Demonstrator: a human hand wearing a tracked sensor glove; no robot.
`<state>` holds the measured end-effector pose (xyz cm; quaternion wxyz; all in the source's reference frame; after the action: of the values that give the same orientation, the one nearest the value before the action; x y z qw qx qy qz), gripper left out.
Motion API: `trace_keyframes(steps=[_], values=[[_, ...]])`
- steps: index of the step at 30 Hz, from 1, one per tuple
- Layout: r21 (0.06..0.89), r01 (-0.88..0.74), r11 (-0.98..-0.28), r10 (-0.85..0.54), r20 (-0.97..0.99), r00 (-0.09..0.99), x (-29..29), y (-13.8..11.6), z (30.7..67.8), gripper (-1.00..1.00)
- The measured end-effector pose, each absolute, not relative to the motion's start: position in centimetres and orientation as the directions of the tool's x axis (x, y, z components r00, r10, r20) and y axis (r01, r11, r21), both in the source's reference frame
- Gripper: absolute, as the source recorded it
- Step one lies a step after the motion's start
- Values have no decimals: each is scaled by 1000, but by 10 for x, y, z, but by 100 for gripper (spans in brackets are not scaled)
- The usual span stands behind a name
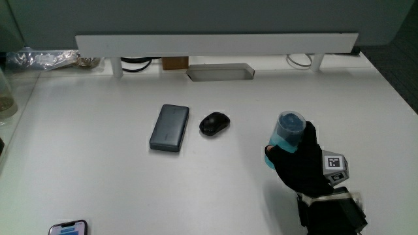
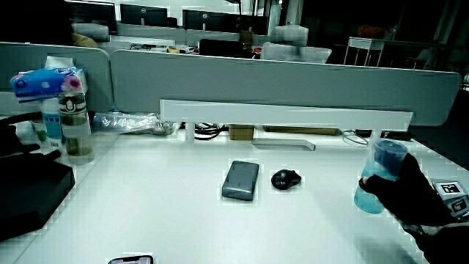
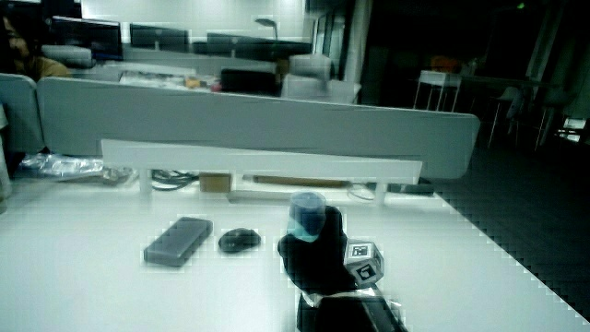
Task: Place cleaning spray
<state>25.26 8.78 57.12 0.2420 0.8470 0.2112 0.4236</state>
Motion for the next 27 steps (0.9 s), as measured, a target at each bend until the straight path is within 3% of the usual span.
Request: trace_keyframes(steps=[12,27], values=[[607,241,-757,622,556,552,276,102,584,0],[675,250,-694,685,514,515,279,138,612,0]])
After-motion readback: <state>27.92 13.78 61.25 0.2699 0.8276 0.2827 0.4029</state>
